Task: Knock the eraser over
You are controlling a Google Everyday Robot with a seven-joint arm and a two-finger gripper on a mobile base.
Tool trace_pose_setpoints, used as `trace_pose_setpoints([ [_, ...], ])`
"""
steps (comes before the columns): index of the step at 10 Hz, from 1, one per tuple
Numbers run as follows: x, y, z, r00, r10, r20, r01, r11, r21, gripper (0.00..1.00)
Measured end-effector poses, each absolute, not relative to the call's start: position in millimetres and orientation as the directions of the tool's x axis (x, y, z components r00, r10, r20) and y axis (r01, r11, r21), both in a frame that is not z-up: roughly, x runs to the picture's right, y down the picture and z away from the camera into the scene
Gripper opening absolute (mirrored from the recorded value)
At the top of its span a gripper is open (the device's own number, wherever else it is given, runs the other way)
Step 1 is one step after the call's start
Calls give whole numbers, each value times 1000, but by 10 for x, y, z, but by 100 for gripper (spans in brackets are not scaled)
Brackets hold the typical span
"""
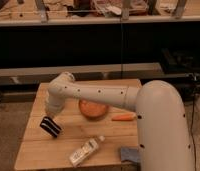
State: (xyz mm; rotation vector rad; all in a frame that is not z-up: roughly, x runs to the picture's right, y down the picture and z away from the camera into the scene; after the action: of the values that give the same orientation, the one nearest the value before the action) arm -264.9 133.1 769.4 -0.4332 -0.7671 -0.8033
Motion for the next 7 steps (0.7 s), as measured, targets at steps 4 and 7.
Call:
trace_pose_setpoints([
  [4, -2650, 1356, 7692, 450, -474, 757, 775, 629, -67, 5],
  [7, -2639, 1380, 7688, 447, -469, 762, 776, 626, -70, 5],
])
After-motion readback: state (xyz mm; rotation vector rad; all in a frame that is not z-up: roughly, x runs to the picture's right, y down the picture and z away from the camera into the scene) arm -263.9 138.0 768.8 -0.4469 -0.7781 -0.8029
